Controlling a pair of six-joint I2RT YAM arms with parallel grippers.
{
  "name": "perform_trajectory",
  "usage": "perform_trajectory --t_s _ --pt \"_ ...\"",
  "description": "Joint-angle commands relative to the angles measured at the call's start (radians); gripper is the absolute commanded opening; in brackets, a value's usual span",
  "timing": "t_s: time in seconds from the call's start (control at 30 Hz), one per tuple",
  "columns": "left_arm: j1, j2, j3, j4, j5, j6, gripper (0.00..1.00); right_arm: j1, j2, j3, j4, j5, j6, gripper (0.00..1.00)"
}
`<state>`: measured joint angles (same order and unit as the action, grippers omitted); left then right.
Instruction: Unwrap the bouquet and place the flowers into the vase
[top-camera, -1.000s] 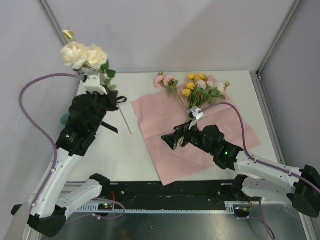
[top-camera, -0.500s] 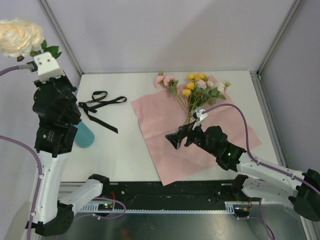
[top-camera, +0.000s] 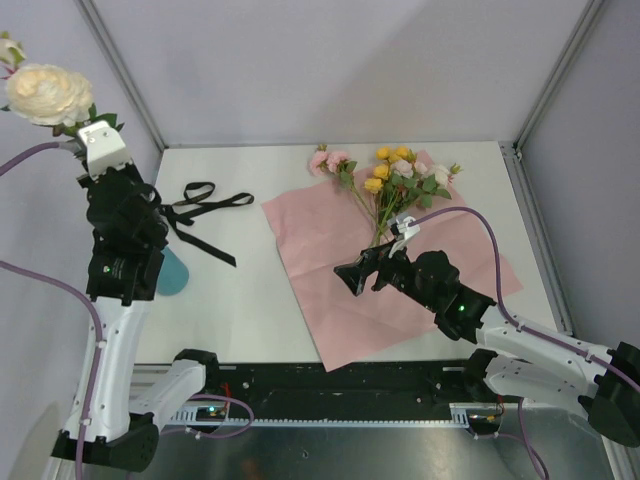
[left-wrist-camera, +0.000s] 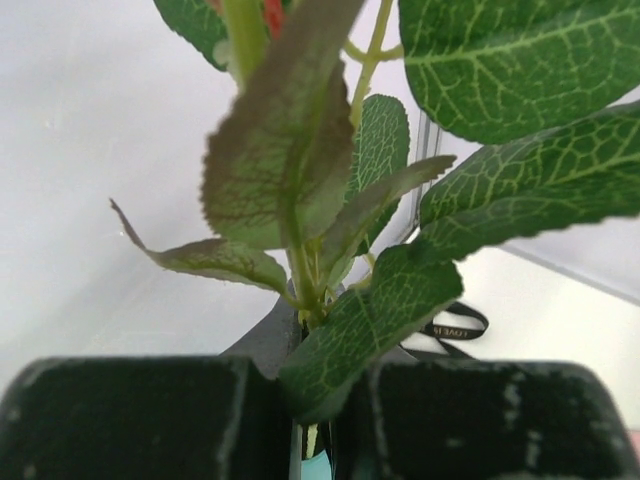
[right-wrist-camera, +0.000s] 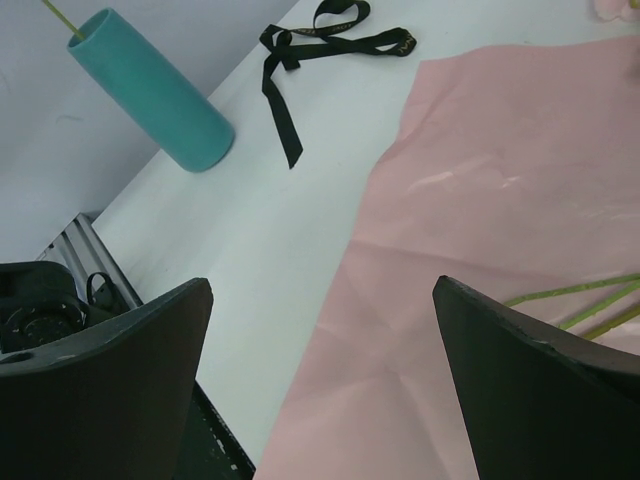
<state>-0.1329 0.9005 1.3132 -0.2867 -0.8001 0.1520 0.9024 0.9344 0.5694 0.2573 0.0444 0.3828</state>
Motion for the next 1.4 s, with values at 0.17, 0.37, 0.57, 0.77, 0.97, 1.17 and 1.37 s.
perform_trajectory --t_s 0.17,0.37,0.57,0.77,0.97,1.17,1.37 --pt "0.042 0.008 -0.192 0.075 -0.034 -0.122 0.01 -0.013 -0.018 -0.006 0.015 -0.020 -0.010 0.99" --pt "0.055 0.028 -0.296 0.075 -0.116 -0.177 0.21 -0.027 -0.038 -0.006 0.004 -0.032 -0.003 0.99" --pt "0.058 -0.014 -0.346 0.073 -0.081 -0.181 0.52 -0.056 -0.049 -0.006 -0.022 -0.063 0.033 0.99" --pt "0.057 -0.108 -0.347 0.023 -0.020 -0.205 0.82 -0.139 -0.033 0.001 -0.081 -0.047 0.111 0.99" --pt "0.058 -0.214 -0.302 -0.085 0.198 -0.312 0.93 -0.249 0.007 0.031 -0.144 -0.005 0.129 0.99" --pt "0.057 -0.293 -0.245 -0.183 0.467 -0.395 0.95 -0.345 0.094 0.100 -0.210 0.047 0.107 0.98" --pt "0.057 -0.280 -0.240 -0.219 0.925 -0.524 0.96 -0.408 0.285 0.214 -0.302 0.018 0.028 0.92"
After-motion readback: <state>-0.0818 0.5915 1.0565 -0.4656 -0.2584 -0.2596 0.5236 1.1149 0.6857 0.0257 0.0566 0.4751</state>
